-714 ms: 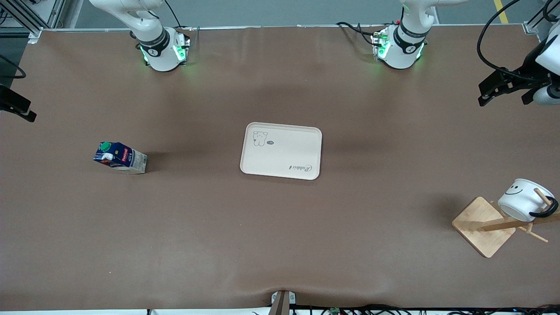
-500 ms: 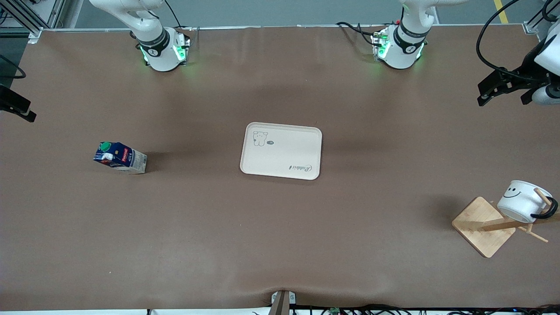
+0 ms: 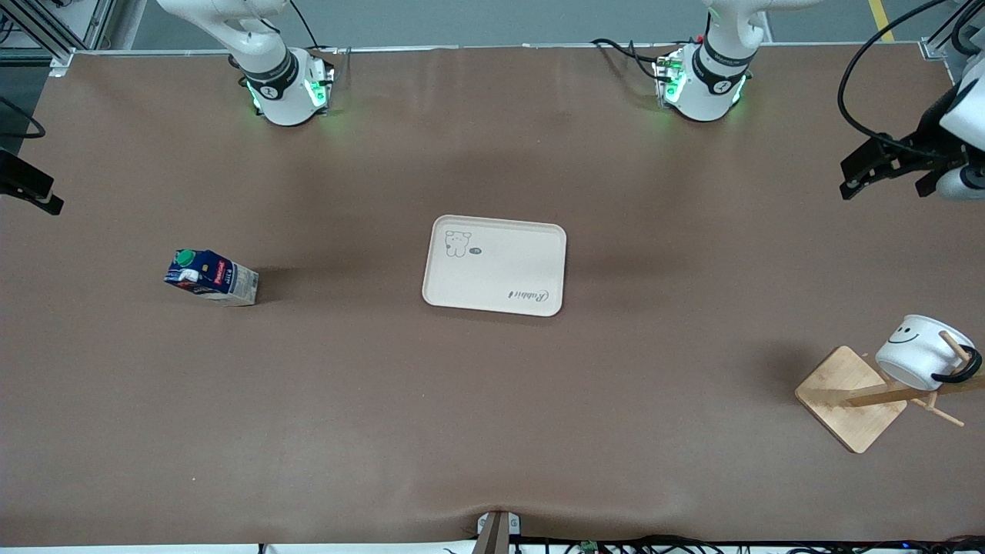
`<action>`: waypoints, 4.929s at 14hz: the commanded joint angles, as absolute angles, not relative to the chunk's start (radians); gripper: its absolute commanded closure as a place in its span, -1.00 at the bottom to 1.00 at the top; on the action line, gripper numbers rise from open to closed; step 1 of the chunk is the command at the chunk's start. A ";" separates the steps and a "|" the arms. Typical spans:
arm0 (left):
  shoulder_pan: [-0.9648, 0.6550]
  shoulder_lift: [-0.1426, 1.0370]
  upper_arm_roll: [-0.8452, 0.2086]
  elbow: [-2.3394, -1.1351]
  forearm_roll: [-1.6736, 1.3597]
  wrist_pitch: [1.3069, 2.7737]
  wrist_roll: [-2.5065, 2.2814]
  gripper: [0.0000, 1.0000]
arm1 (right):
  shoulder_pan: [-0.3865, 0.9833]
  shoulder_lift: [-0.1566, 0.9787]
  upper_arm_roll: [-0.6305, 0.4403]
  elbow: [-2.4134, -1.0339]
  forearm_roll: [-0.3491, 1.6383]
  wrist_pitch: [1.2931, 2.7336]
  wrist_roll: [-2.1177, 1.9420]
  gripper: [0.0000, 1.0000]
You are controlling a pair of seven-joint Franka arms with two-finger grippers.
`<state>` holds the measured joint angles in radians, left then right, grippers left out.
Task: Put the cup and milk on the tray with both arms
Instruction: 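Move the left gripper toward the white mug on the wooden stand, then grasp the white mug rim with the left gripper, then lift the mug off the stand with the left gripper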
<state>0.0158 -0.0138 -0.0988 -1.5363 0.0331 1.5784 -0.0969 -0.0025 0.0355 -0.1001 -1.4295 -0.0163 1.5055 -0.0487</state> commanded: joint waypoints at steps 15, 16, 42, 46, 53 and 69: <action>0.236 -0.170 -0.100 -2.132 0.022 2.291 -0.002 -1.00 | -0.018 0.029 -0.087 -1.431 -0.018 1.508 -0.052 -1.00; 0.239 -0.169 -0.100 -2.161 0.017 2.342 0.020 -1.00 | -0.017 0.029 -0.087 -1.431 -0.018 1.508 -0.052 -1.00; 0.364 0.192 -0.115 -1.973 -0.879 2.612 1.060 0.54 | -0.021 0.032 -0.089 -1.428 -0.017 1.508 -0.051 -1.00; 0.364 0.190 -0.155 -1.963 -0.877 2.609 1.051 1.00 | -0.020 0.032 -0.087 -1.428 -0.017 1.508 -0.051 -1.00; 0.368 0.086 -0.204 -2.028 -0.862 2.494 1.051 1.00 | -0.017 0.032 -0.089 -1.428 -0.017 1.508 -0.051 -1.00; 0.367 -0.043 -0.519 -2.025 -0.225 2.273 0.165 1.00 | -0.021 0.061 -0.089 -1.428 -0.018 1.508 -0.057 -1.00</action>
<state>0.3625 -0.0506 -0.4323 -2.0654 -0.3356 2.3068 0.3527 -0.0036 0.0634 -0.1014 -1.4318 -0.0164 1.5075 -0.0486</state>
